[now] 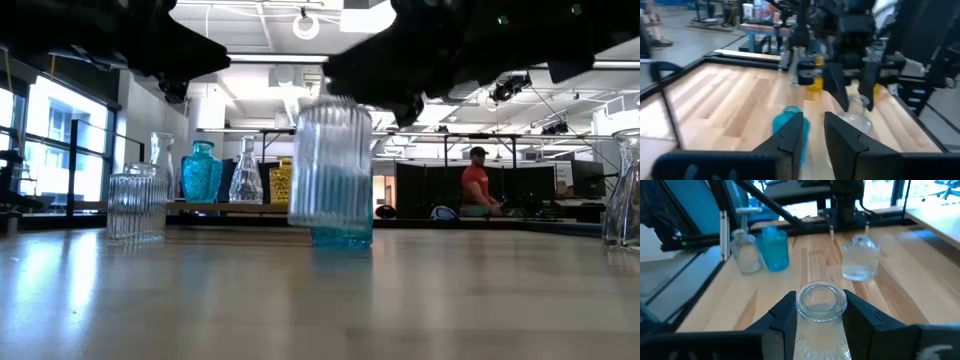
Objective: Sort vases onto shelf
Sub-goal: Put the transparent vase on the shelf aligned with the other transparent vase
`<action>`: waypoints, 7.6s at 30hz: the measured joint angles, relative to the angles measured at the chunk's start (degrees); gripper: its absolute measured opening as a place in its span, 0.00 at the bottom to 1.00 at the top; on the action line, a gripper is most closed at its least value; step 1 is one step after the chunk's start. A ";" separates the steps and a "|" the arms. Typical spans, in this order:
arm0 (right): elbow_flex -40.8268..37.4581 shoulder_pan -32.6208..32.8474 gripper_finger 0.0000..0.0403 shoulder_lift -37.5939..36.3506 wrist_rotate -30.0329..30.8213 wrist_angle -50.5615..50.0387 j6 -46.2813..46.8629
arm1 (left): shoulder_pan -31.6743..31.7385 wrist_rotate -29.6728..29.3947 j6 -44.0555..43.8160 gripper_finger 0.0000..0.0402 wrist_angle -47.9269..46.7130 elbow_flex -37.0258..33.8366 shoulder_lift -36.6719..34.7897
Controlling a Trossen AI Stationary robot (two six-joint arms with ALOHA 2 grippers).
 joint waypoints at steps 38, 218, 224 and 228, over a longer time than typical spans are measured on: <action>21.30 -2.40 0.26 -0.27 -0.59 -22.46 -5.99 | -5.66 6.92 0.22 0.53 10.43 12.68 21.57; 17.06 3.81 0.42 -16.12 15.54 -40.24 -10.03 | 40.96 -22.93 -8.45 0.00 -63.24 14.86 0.23; 17.06 3.81 0.42 -16.12 15.50 -40.24 -10.03 | 44.02 -25.38 -6.42 0.00 -62.93 14.84 1.95; 17.06 3.82 0.42 -16.12 15.50 -40.24 -10.03 | 45.64 -26.36 -5.86 0.00 -62.10 14.80 2.82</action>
